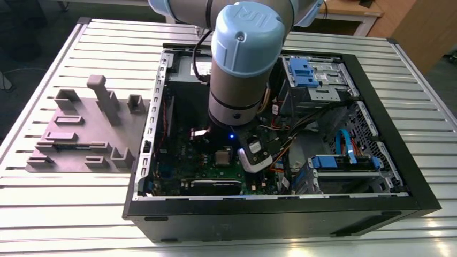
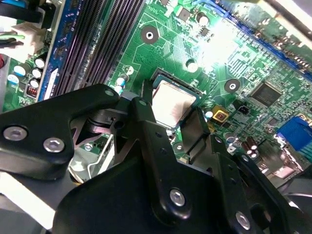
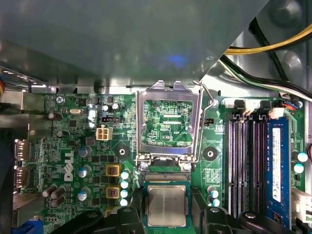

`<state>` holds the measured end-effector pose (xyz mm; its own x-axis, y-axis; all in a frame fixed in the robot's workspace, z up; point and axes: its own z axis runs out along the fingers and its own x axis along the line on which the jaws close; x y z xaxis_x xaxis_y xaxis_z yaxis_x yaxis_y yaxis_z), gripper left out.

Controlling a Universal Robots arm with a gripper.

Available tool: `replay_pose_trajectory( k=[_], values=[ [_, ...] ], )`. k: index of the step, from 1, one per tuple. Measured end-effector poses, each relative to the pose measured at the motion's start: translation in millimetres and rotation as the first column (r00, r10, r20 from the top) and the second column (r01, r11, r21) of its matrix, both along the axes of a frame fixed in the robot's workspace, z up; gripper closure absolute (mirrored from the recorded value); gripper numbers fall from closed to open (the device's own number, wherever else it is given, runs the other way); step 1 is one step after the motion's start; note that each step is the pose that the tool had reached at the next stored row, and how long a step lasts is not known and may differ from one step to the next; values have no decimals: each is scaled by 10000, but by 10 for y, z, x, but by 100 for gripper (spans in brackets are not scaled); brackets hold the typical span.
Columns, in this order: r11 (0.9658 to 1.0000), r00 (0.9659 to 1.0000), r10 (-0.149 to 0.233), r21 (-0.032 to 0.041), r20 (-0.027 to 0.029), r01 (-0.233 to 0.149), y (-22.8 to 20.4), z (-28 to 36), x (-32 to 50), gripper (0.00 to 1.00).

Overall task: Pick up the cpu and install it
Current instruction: 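Place the cpu into insertion slot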

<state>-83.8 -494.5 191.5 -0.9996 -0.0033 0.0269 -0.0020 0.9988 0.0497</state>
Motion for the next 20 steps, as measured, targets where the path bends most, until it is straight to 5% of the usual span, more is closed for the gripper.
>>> replay_pose_trajectory(
  k=[10, 20],
  values=[
    [10000, 10000, 1, -1, 3, -1, 14, -42, -8, 53],
    [10000, 10000, -4, 3, -2, 4, 14, -18, -24, 53]
  ],
)
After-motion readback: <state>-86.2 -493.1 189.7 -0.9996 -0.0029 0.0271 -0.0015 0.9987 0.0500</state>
